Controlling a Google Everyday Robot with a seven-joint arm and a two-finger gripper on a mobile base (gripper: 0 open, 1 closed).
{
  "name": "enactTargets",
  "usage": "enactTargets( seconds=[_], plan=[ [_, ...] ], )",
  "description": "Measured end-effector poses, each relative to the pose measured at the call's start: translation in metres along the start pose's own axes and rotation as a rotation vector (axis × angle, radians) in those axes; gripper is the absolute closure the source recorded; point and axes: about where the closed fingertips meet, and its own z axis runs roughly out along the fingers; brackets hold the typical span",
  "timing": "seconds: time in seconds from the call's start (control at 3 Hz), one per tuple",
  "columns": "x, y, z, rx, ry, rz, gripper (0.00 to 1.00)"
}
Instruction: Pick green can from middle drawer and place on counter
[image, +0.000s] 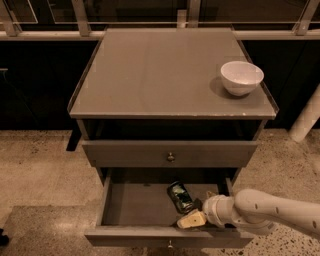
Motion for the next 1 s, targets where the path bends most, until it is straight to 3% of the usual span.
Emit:
enactTargets(
  seconds=[1.0],
  plan=[
    [-0.027, -0.019, 0.068, -0.031, 0.072, -0.044, 0.0]
  ],
)
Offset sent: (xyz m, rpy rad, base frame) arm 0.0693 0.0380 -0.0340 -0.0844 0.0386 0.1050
